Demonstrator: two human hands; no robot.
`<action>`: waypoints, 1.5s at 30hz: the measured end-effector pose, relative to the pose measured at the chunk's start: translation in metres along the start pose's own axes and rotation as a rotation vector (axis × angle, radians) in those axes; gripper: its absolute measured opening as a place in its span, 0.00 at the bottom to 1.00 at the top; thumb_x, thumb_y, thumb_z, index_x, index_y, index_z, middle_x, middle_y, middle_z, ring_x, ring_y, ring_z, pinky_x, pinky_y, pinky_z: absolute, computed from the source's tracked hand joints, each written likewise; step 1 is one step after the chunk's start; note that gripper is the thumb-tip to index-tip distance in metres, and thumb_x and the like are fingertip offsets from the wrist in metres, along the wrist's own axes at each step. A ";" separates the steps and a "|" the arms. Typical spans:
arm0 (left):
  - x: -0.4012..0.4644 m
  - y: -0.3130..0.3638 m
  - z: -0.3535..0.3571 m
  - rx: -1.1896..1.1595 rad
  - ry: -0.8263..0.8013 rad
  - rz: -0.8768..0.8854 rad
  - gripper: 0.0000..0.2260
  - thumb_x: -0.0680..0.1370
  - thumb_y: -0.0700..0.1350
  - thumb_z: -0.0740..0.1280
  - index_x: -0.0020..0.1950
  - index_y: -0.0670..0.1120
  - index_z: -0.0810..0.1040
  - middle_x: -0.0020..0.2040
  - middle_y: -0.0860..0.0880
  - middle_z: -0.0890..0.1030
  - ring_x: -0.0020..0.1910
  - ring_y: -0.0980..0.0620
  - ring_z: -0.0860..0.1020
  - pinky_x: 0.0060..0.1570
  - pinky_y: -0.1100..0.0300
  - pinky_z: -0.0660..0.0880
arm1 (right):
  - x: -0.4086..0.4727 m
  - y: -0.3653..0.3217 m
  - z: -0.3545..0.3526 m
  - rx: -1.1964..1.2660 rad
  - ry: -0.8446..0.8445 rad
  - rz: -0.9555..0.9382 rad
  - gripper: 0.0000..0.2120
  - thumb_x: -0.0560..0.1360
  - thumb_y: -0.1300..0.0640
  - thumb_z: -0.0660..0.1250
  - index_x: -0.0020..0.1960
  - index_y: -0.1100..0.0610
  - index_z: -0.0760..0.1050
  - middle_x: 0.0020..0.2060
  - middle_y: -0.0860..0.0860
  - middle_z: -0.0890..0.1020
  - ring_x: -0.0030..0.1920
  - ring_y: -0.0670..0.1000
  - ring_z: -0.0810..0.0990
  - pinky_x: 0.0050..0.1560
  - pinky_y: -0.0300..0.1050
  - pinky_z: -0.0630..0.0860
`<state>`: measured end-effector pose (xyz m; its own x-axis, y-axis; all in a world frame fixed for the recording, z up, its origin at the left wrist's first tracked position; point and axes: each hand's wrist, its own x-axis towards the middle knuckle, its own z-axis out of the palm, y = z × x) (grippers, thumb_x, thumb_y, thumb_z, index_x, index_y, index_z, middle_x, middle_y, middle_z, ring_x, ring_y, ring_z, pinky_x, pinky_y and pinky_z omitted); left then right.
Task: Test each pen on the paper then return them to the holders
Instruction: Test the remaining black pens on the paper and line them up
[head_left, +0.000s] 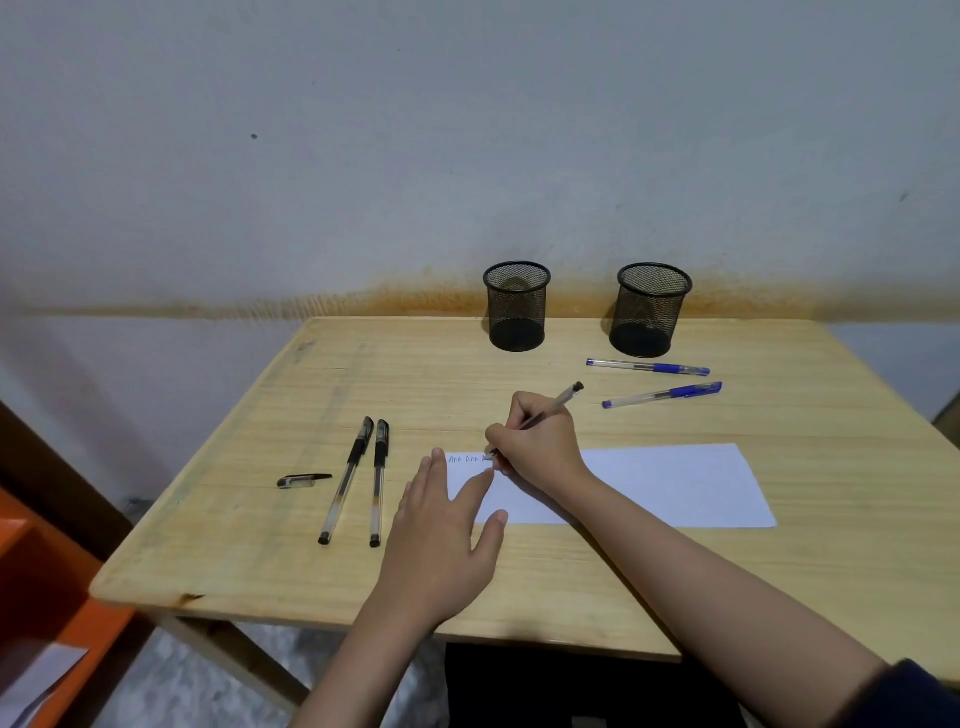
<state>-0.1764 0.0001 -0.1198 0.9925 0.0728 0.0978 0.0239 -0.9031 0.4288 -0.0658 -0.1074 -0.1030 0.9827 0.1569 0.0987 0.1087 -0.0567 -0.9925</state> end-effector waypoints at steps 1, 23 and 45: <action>0.000 0.000 0.000 -0.002 0.002 0.000 0.22 0.78 0.58 0.54 0.72 0.59 0.59 0.78 0.43 0.47 0.76 0.48 0.42 0.73 0.49 0.50 | 0.000 0.000 0.000 0.000 0.014 -0.002 0.16 0.67 0.72 0.65 0.28 0.58 0.63 0.23 0.56 0.67 0.26 0.58 0.76 0.26 0.44 0.73; -0.001 0.000 0.001 -0.015 0.005 -0.003 0.22 0.78 0.58 0.54 0.72 0.58 0.59 0.78 0.44 0.47 0.76 0.49 0.42 0.74 0.50 0.51 | 0.002 0.001 -0.003 -0.014 0.056 0.020 0.12 0.67 0.73 0.63 0.31 0.62 0.64 0.28 0.58 0.67 0.29 0.59 0.73 0.24 0.41 0.72; -0.005 -0.088 -0.068 -0.194 0.511 -0.186 0.16 0.76 0.42 0.63 0.63 0.49 0.74 0.60 0.48 0.78 0.58 0.46 0.74 0.55 0.52 0.72 | 0.004 -0.002 -0.006 0.375 -0.104 0.073 0.10 0.73 0.62 0.70 0.38 0.64 0.71 0.25 0.57 0.71 0.21 0.52 0.69 0.32 0.45 0.70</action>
<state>-0.1913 0.1081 -0.0968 0.7891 0.4614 0.4056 0.1224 -0.7650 0.6322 -0.0609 -0.1128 -0.1006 0.9632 0.2662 0.0377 -0.0426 0.2895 -0.9562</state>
